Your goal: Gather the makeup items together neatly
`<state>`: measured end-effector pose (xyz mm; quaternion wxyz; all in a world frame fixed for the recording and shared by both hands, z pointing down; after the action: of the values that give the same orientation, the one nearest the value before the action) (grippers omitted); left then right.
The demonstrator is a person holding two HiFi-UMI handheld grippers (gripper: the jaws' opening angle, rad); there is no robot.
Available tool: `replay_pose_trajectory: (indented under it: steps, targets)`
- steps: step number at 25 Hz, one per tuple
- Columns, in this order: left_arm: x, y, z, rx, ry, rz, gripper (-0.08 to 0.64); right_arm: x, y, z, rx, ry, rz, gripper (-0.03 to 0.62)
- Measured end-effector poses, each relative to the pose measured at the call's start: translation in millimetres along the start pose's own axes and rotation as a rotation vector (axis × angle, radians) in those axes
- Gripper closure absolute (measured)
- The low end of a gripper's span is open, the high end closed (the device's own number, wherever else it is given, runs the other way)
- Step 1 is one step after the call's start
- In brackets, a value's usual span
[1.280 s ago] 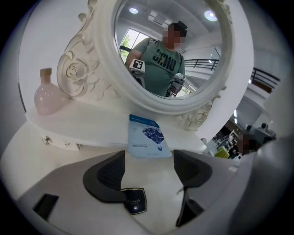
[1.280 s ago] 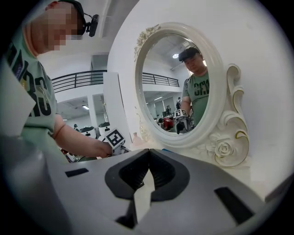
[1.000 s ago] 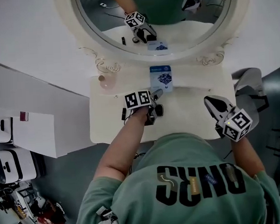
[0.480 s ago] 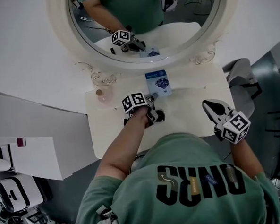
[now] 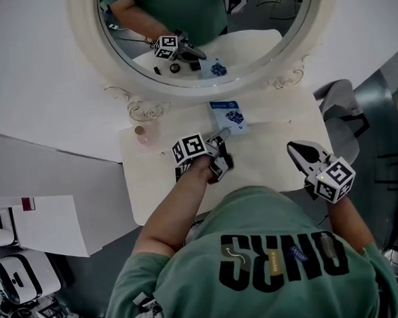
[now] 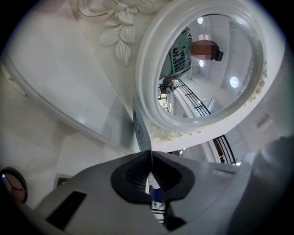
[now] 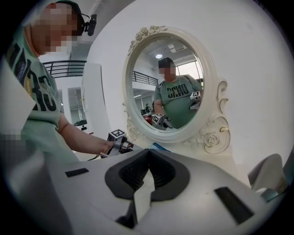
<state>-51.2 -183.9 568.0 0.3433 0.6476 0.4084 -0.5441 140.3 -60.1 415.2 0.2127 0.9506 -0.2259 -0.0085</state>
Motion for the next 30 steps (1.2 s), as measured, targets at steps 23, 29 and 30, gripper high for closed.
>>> replay_pose_trajectory:
  steps: [23,29,30]
  targets:
    - [31,107,-150,0.008,0.036,-0.073,0.552,131,-74,-55,-0.031,0.009,0.184,0.598]
    - [-22,98,-183,-0.028,-0.002,0.047,0.552,152,-86,-68,-0.053,0.007,0.201,0.598]
    - [-32,94,-186,-0.031,-0.010,0.087,0.552,154,-87,-70,-0.055,0.003,0.206,0.598]
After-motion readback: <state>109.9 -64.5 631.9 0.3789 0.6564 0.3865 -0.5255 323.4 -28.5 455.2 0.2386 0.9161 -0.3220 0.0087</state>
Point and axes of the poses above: the fingertips, and each gripper's own axes: y forward along the fingers, x to its right, z out of its top, the point moved 4 cm from there along -y, backward along the fingers, and after that the axes turned 11 degrees about -z, right-handed, at the moved point
